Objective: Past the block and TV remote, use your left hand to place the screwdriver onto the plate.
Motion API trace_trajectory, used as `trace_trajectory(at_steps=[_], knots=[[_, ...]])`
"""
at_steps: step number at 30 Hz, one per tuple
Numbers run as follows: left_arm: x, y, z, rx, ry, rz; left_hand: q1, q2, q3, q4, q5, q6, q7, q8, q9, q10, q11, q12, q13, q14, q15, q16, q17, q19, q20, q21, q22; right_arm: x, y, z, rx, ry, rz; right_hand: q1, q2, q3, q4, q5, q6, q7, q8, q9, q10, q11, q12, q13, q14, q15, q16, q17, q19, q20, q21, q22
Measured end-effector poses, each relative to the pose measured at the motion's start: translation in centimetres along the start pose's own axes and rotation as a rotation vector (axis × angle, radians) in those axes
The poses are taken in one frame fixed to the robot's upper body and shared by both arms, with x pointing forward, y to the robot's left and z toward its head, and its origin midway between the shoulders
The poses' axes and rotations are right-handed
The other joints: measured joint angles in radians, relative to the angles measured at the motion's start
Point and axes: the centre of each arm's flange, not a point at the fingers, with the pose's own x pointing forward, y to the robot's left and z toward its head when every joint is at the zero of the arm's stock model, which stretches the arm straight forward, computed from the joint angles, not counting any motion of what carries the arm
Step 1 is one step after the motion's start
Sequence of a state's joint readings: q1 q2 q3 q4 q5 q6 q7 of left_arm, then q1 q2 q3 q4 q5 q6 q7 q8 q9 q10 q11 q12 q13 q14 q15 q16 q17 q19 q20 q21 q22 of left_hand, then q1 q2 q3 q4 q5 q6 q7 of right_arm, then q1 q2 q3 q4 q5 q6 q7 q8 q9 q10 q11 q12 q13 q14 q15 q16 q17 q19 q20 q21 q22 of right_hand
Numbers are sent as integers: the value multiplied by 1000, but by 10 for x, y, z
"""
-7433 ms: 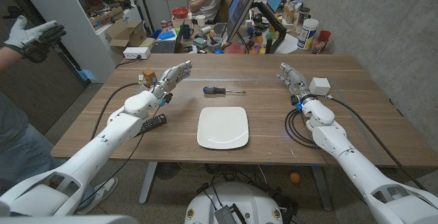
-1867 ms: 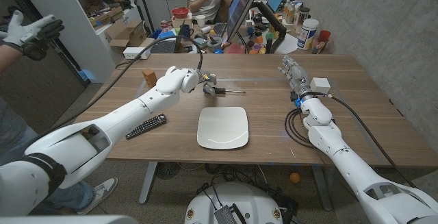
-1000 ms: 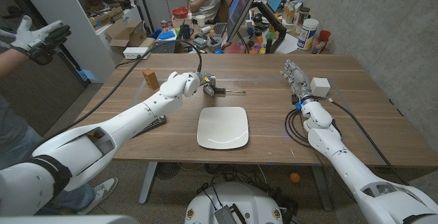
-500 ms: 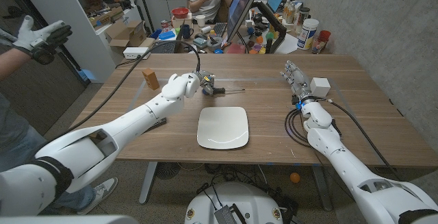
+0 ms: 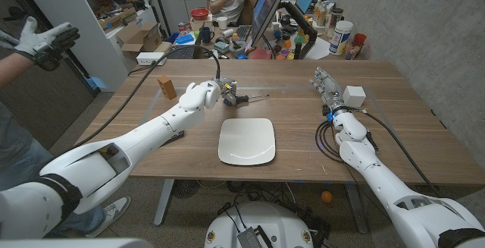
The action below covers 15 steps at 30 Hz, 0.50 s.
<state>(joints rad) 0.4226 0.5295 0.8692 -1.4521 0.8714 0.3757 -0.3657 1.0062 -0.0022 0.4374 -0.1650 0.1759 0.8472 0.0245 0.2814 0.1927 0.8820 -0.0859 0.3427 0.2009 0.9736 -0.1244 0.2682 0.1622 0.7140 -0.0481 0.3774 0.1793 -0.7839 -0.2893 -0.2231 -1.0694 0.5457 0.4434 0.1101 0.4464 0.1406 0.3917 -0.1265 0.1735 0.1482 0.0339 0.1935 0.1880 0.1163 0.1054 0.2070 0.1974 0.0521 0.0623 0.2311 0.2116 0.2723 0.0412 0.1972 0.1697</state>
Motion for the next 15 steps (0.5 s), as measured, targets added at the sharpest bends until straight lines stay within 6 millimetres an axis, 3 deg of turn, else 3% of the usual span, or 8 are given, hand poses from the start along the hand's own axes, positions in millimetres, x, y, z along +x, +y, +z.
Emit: trace_trajectory(at_steps=[9, 15], knots=[[-2, 6, -2, -19, -3, 19, 0, 0, 0, 0, 0, 0, 0, -6, 0, 0, 0, -7, -1, 10, 3, -8, 3, -2, 2, -5, 0, 1, 2, 1, -8, -1, 3, 0, 0, -4, 4, 0, 0, 0, 0, 0, 0, 0, 0, 0, 0, 0, 0, 0, 0, 0, 0, 0], [-8, 12, -2, -30, -18, 36, 0, 0, 0, 0, 0, -4, 4, -30, 1, -9, -13, -36, 3, -2, -9, -29, 14, -30, 19, -19, 0, 3, 3, 4, -15, -2, 0, 0, 0, -4, 4, 0, 0, 0, 0, 0, 0, 0, 0, 0, 0, 0, 0, 0, 0, 0, 0, 0]])
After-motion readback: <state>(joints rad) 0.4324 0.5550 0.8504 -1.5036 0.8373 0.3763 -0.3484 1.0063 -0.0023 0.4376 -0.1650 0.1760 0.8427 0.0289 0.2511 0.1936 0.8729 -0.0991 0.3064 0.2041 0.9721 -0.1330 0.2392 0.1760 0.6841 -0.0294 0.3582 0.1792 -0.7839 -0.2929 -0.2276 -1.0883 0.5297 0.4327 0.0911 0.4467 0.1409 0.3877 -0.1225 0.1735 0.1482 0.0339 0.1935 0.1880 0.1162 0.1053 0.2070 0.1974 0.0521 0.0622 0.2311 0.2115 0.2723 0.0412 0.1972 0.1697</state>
